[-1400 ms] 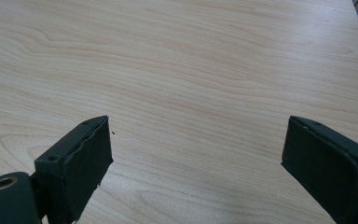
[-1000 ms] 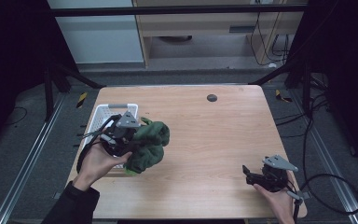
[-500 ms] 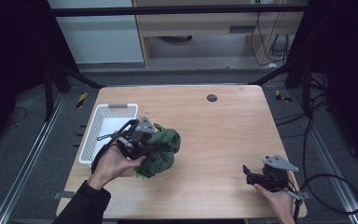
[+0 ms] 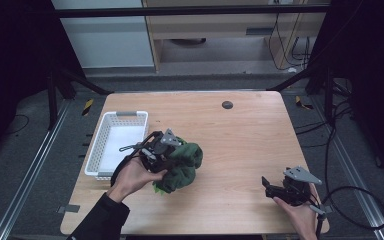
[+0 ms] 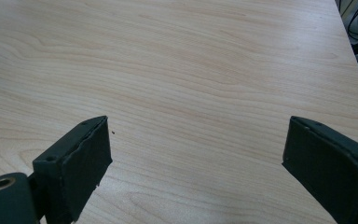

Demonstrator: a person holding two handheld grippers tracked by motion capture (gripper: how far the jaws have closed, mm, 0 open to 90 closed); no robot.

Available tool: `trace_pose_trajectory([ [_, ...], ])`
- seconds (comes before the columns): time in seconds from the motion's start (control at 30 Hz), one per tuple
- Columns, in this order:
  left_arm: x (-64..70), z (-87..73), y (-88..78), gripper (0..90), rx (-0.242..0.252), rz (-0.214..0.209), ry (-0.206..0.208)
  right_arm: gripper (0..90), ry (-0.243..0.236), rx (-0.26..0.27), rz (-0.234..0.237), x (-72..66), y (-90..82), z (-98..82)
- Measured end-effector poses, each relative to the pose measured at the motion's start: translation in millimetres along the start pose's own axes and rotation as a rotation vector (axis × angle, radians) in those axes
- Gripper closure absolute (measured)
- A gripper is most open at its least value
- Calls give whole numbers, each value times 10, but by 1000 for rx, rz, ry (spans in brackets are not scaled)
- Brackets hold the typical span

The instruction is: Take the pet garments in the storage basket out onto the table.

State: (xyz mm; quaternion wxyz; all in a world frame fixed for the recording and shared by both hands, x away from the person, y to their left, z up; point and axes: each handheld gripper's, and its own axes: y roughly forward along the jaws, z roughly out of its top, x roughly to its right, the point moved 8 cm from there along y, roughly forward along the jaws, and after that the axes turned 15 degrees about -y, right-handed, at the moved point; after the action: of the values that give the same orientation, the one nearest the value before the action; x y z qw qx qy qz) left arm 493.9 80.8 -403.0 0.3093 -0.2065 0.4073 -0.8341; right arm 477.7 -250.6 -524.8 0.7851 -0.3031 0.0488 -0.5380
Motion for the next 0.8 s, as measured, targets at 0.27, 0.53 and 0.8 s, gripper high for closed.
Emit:
trace_pose_trajectory([
  [0.27,62,17,166,825,-22,-10,18,77,7,4,-6,17,-9,1],
  [0.53,98,15,372,825,-57,-15,28,76,3,6,-9,22,-15,1],
  [0.8,141,15,623,825,-64,-12,34,77,-9,13,-16,26,-18,9],
])
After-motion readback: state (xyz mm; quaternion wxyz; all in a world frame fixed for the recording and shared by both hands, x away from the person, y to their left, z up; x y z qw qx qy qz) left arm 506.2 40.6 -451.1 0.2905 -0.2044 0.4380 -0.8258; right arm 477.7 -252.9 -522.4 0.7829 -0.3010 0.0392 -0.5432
